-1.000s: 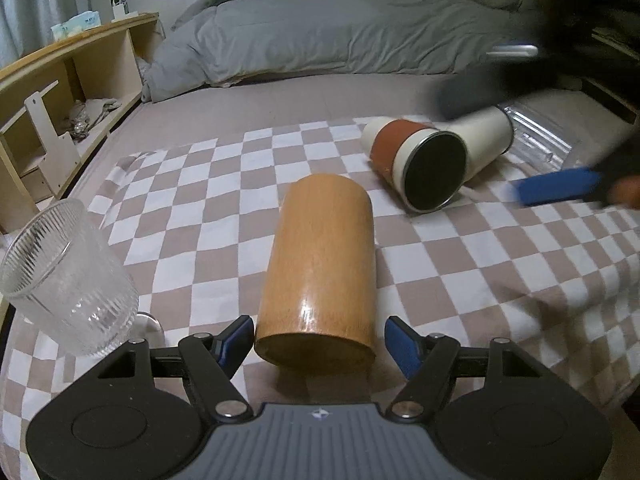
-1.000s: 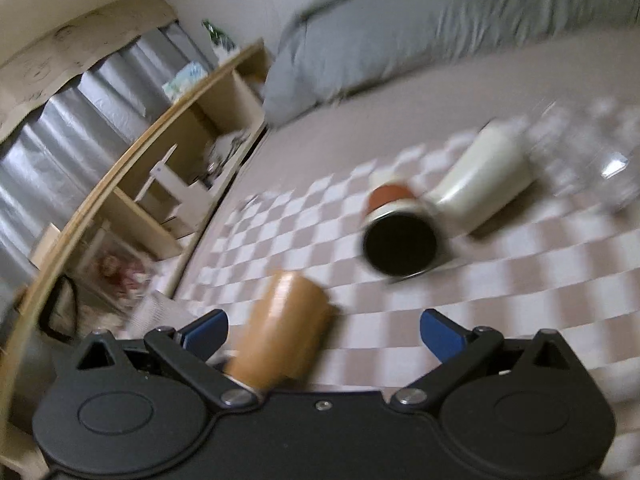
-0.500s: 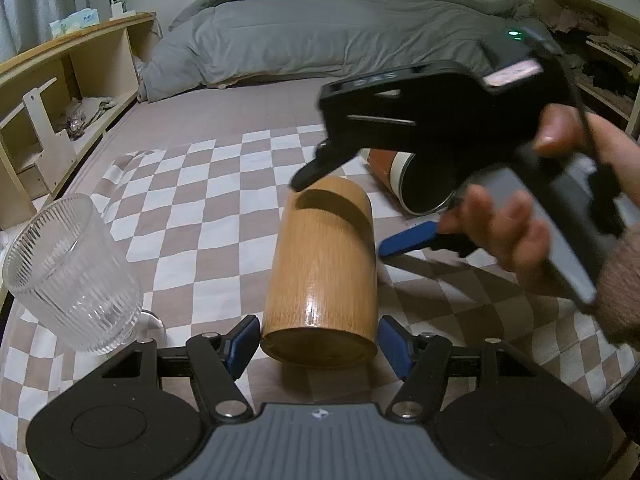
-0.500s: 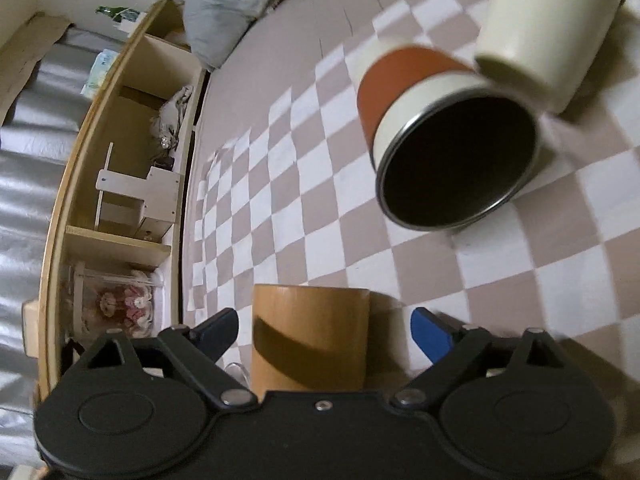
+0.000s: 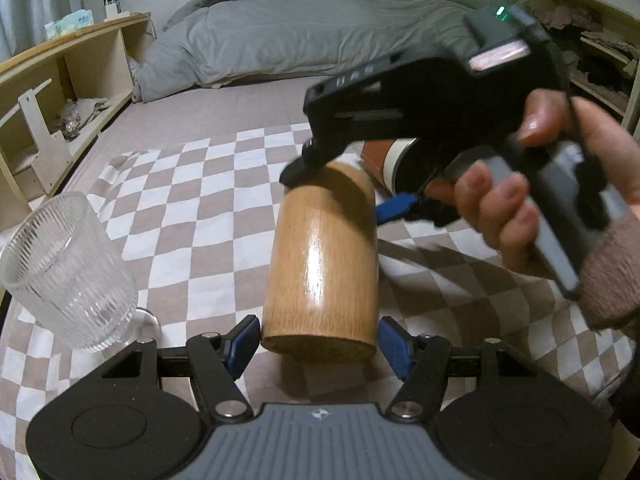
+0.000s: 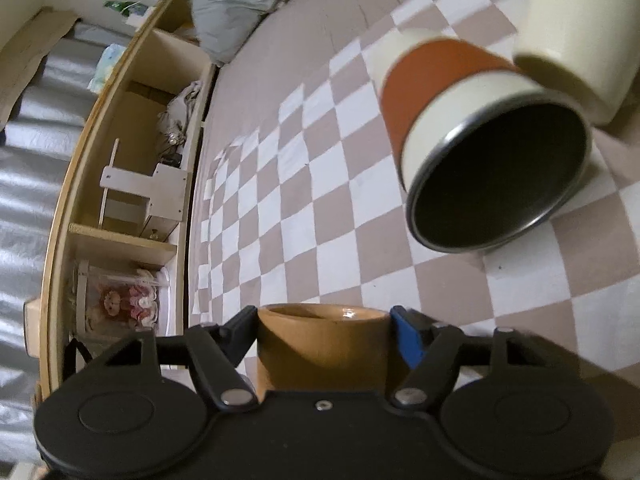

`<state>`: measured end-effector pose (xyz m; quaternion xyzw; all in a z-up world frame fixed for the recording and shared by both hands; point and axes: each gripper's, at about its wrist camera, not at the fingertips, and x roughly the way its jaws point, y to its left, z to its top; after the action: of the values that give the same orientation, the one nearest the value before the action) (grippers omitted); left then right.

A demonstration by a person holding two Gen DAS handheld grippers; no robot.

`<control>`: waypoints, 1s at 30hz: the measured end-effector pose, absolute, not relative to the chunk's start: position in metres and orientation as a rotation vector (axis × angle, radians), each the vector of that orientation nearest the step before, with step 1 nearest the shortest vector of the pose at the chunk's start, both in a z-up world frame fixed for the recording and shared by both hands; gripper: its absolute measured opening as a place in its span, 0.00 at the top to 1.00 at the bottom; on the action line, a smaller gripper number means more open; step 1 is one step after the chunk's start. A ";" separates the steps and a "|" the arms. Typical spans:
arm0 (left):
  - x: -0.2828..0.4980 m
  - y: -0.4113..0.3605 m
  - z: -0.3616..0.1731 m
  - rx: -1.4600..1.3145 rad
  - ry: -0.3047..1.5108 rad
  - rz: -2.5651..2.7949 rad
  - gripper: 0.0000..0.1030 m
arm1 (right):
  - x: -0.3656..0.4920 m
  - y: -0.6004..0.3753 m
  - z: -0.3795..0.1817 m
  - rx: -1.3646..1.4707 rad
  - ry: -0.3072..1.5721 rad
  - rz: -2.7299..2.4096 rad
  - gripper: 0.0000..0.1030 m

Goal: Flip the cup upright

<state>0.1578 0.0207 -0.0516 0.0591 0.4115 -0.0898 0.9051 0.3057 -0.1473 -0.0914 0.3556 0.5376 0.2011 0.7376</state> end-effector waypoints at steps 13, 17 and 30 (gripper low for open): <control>0.157 0.057 -0.062 -0.026 0.772 -0.114 0.45 | 0.243 -0.108 -0.007 0.257 0.809 0.649 0.30; 0.158 0.070 -0.068 -0.075 0.763 -0.091 0.46 | 0.223 -0.092 0.004 0.109 0.706 0.709 0.30; 0.156 0.088 -0.084 -0.115 0.785 -0.070 0.46 | 0.191 -0.051 0.009 -0.127 0.563 0.819 0.30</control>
<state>0.1558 0.0876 -0.0838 -0.0561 0.3820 -0.0343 0.9218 0.1910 -0.0510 0.0094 -0.0609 0.2696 0.3928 0.8771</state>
